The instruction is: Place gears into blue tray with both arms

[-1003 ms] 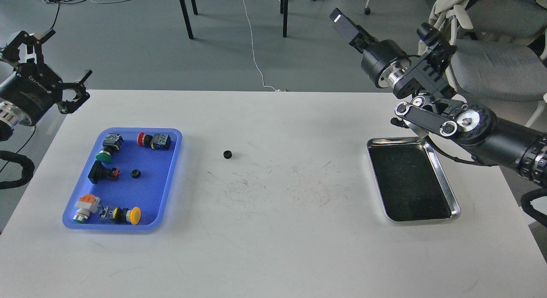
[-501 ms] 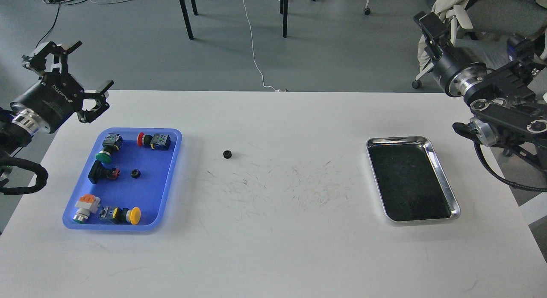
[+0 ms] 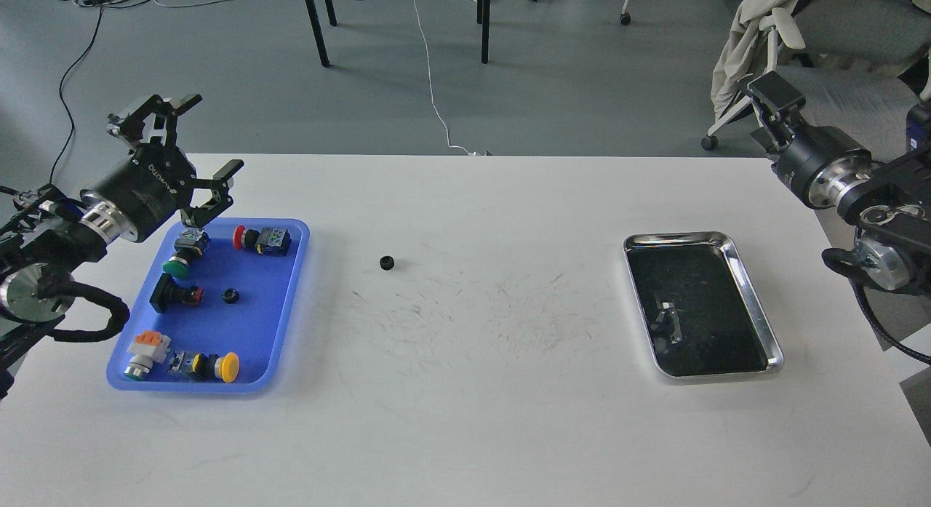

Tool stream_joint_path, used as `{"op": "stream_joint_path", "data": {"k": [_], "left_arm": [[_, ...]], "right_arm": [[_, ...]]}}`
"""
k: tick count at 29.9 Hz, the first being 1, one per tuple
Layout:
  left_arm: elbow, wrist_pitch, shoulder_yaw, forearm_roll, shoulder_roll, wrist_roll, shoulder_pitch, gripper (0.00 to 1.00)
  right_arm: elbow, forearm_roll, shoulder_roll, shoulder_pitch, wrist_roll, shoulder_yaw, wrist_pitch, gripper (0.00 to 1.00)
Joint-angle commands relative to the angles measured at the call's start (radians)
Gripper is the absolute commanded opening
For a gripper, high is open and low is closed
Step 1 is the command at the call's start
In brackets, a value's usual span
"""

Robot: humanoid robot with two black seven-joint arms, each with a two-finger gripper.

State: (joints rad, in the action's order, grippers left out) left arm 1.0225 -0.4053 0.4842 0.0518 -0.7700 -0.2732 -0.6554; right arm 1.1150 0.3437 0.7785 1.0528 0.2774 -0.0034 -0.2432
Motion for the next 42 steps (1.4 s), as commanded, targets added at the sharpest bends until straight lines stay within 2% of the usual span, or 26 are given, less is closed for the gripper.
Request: {"op": "stream_joint_path", "data": {"k": [1,11,14,18,24,26,30,33,40,42], "left_arm": [[0.005,0.003,0.005,0.01,-0.003,0.015,0.002,0.99],[0.057,-0.001,0.033,0.112,-0.035,0.04,-0.003,0.99],[0.059,0.005,0.043,0.138,-0.048,0.055,-0.003,0.99],[0.06,0.006,0.045,0.163,-0.081,0.055,0.002,0.99],[0.06,0.006,0.045,0.164,-0.101,0.06,-0.007,0.99],[0.059,0.006,0.047,0.166,-0.104,0.071,-0.01,0.99],[0.056,0.006,0.047,0.171,-0.106,0.083,-0.007,0.99],[0.056,0.006,0.045,0.171,-0.118,0.086,-0.003,0.99],[0.054,0.006,0.045,0.169,-0.127,0.086,-0.004,0.99],[0.054,0.005,0.045,0.169,-0.127,0.086,-0.004,0.99]], "right_arm": [[0.011,-0.032,-0.001,-0.002,0.0,0.0,-0.007,0.97],[0.017,-0.034,-0.019,-0.065,0.006,0.108,-0.007,0.97],[0.011,-0.035,-0.027,-0.069,0.017,0.131,-0.008,0.97],[0.006,-0.037,-0.051,-0.135,0.039,0.241,-0.008,0.97],[-0.101,-0.034,-0.211,-0.327,0.078,0.491,0.001,0.97],[-0.135,-0.034,-0.254,-0.358,0.095,0.552,0.001,0.97],[-0.225,-0.034,-0.384,-0.369,0.098,0.637,-0.01,0.97],[-0.251,-0.031,-0.43,-0.369,0.097,0.629,-0.01,0.97],[-0.242,-0.008,-0.412,-0.304,0.092,0.55,0.005,0.97],[-0.238,-0.028,-0.398,-0.274,0.069,0.545,0.018,0.97]]}}
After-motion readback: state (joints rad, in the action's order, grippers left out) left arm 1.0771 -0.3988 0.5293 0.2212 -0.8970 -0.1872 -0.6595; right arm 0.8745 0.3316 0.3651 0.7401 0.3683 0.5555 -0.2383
